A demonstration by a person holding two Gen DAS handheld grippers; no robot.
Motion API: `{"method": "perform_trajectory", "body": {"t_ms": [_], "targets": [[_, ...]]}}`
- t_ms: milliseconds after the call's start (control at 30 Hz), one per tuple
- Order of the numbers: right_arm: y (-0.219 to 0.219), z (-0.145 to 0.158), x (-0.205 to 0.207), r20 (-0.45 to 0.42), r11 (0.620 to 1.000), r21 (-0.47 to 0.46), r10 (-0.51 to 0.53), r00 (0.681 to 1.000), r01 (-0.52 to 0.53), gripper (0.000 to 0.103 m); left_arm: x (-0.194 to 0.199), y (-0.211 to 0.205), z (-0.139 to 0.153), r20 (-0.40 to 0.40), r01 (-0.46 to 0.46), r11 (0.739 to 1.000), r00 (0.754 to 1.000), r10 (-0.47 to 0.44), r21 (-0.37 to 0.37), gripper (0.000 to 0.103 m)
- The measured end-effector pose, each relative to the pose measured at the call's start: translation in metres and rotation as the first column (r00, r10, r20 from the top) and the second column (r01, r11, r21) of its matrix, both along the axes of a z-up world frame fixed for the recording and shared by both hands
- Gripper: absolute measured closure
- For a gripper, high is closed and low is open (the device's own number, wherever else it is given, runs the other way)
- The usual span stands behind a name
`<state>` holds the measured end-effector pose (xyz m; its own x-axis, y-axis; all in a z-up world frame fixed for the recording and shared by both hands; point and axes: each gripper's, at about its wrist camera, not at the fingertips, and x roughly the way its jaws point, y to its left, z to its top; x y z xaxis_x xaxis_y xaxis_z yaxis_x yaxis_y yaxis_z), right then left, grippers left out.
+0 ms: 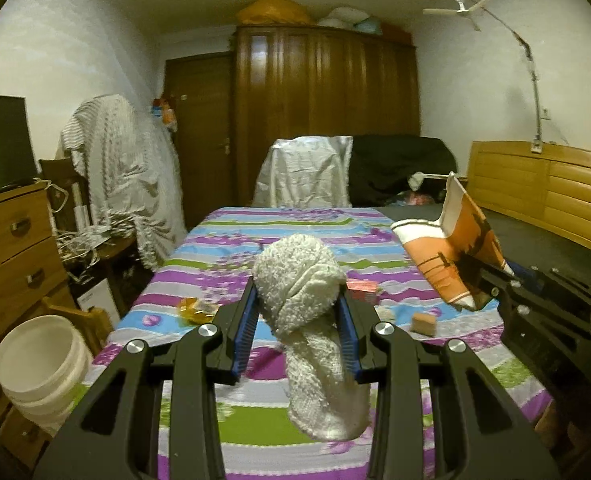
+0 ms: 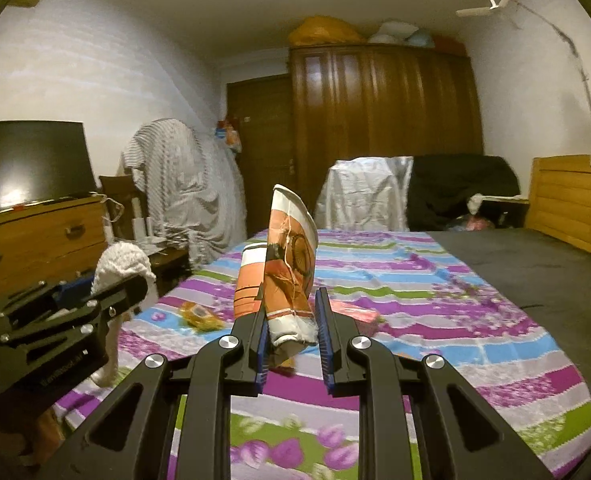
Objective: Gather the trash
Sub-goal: 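Carry the towel and carton in both tools over the white bin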
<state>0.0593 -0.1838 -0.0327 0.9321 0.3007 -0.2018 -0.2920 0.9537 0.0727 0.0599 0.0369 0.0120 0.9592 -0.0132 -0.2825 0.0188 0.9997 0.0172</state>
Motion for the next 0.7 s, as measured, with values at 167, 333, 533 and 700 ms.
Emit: {"method": "perform_trajectory", "body": {"t_ms": [167, 333, 533, 700], "targets": [[0.045, 0.01, 0.015, -0.005, 0.996, -0.012, 0.086, 0.996, -0.086, 0.082, 0.0, 0.039, 0.004, -0.006, -0.098, 0.995, 0.995, 0.098, -0.012, 0.068], [0.095, 0.022, 0.025, -0.003, 0.985, -0.021, 0.172, 0.985, -0.172, 0.082, -0.003, 0.082, 0.008, -0.006, -0.188, 0.982, 0.982, 0.188, -0.016, 0.068], [0.163, 0.038, 0.035, -0.008, 0.96, -0.036, 0.278, 0.961, -0.278, 0.082, -0.008, 0.138, 0.015, -0.005, -0.305, 0.952, 0.952, 0.305, -0.024, 0.068], [0.228, 0.049, 0.045, -0.034, 0.923, -0.035, 0.382, 0.924, -0.383, 0.081, -0.013, 0.19, 0.023, -0.016, -0.407, 0.913, 0.913, 0.407, -0.028, 0.068]]}}
